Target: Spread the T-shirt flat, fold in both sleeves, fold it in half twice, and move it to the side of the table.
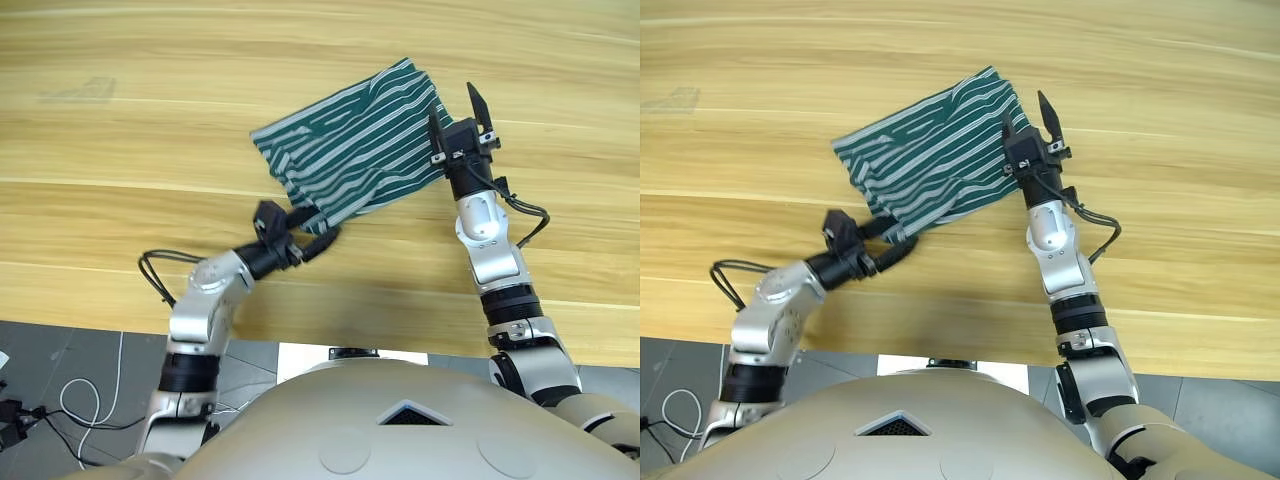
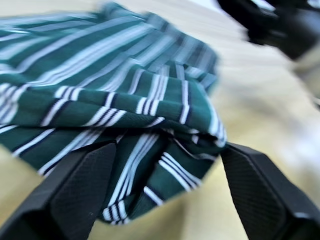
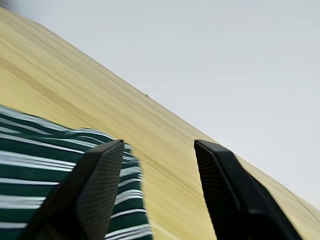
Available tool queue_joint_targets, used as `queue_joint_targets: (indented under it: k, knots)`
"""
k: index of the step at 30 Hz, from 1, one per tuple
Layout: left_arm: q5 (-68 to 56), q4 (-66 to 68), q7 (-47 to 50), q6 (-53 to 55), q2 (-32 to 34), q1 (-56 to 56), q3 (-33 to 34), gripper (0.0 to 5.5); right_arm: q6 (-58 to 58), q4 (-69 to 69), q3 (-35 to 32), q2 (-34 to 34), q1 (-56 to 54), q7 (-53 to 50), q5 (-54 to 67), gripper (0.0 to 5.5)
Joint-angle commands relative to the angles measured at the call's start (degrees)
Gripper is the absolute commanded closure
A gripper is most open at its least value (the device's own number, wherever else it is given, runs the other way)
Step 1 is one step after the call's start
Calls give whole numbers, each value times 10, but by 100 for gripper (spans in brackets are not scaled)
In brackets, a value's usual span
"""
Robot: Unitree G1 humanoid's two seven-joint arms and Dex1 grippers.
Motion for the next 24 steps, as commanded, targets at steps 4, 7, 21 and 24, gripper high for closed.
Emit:
queue_joint_targets:
  k: [4, 7, 21, 24]
  knots:
    - [-52, -6, 39, 95, -26, 38, -7, 172, 27, -40, -6, -9, 7, 18, 1, 291]
    - [-49, -35, 53, 79, -49, 86, -56, 172, 30, -31, -5, -14, 2, 25, -2, 291]
    - [6, -1, 116, -34, -105, 81, -99, 172, 151, -123, 41, 49, 81, 98, 45, 291]
    - [22, -39, 110, -87, -84, 116, -97, 172, 221, -110, 61, 71, 106, 125, 57, 291]
